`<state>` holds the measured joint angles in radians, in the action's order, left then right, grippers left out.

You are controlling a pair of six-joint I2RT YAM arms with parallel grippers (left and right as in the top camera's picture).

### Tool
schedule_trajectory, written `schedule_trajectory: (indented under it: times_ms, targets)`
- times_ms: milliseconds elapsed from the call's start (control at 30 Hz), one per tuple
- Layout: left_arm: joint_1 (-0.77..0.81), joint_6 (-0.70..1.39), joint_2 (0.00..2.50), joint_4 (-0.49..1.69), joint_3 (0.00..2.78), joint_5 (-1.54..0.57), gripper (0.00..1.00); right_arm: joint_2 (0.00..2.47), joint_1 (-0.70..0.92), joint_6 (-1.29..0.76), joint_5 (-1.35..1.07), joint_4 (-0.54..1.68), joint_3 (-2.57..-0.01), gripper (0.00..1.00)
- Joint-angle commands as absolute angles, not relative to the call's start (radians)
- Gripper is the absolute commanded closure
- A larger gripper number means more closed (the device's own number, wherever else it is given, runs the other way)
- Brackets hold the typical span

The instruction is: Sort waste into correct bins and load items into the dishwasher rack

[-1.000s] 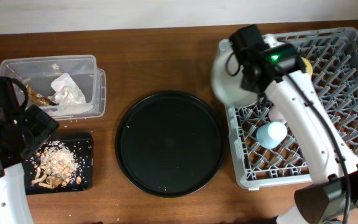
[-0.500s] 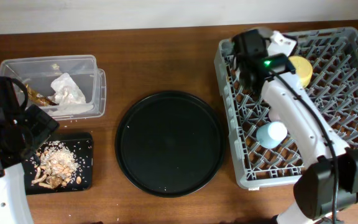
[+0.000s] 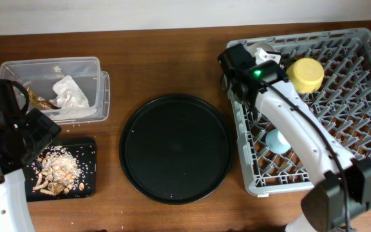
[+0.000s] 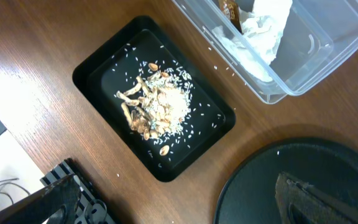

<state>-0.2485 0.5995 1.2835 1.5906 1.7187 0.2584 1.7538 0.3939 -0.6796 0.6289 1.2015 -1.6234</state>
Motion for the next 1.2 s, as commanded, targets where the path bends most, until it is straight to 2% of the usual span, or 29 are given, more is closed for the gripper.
schedule_trajectory:
  times_ms: [0, 33, 100, 133, 167, 200, 233, 400, 467, 533, 767, 900, 1033, 1067, 1133, 1167]
  targets:
    - [-0.253, 0.606, 1.277, 1.592, 1.729, 0.255, 0.01, 1.609, 0.399, -0.689, 0.545, 1.224, -1.679, 0.31]
    - [-0.253, 0.606, 1.277, 1.592, 1.729, 0.255, 0.01, 1.557, 0.399, -0.689, 0.55, 1.222, -1.679, 0.2]
    - [-0.253, 0.606, 1.277, 1.592, 1.729, 0.255, 0.01, 1.51, 0.389, -0.689, 0.582, 1.208, -1.679, 0.19]
    - [-0.253, 0.606, 1.277, 1.592, 1.729, 0.255, 0.01, 1.494, 0.369, -0.689, 0.608, 1.188, -1.679, 0.32]
    - [-0.253, 0.606, 1.277, 1.592, 1.729, 0.255, 0.01, 1.492, 0.326, -0.689, 0.613, 1.155, -1.679, 0.64]
    - [-0.253, 0.606, 1.277, 1.592, 1.729, 0.255, 0.01, 1.501, 0.265, -0.689, 0.585, 1.118, -1.679, 0.9]
    - [-0.253, 0.606, 1.277, 1.592, 1.729, 0.255, 0.01, 1.513, 0.212, -0.683, 0.527, 1.09, -1.679, 0.96]
    - [-0.253, 0.606, 1.277, 1.592, 1.729, 0.255, 0.01, 1.656, -0.093, -0.484, -0.053, 0.894, -1.679, 0.96]
    - [-0.253, 0.606, 1.277, 1.591, 1.729, 0.255, 0.01, 1.733, -0.134, -0.422, -0.241, 0.855, -1.679, 0.96]
    - [-0.253, 0.606, 1.277, 1.592, 1.729, 0.255, 0.01, 1.802, -0.138, -0.396, -0.331, 0.848, -1.679, 0.96]
    - [-0.253, 0.606, 1.277, 1.592, 1.729, 0.255, 0.01, 1.778, -0.123, -0.324, -0.432, 0.855, -1.682, 0.96]
    - [-0.253, 0.606, 1.277, 1.592, 1.729, 0.255, 0.01, 1.638, -0.122, -0.239, -0.506, 0.886, -1.682, 0.96]
    - [-0.253, 0.606, 1.277, 1.592, 1.729, 0.255, 0.01, 1.475, -0.122, -0.24, -0.501, 0.978, -1.682, 0.96]
    - [-0.253, 0.606, 1.277, 1.592, 1.729, 0.255, 0.01, 1.426, -0.122, -0.238, -0.485, 1.023, -1.682, 0.91]
    - [-0.253, 0.606, 1.277, 1.592, 1.729, 0.255, 0.01, 1.344, -0.122, -0.149, -0.485, 1.151, -1.682, 0.73]
    - [-0.253, 0.606, 1.277, 1.592, 1.729, 0.255, 0.01, 1.303, -0.122, -0.119, -0.477, 1.245, -1.681, 0.73]
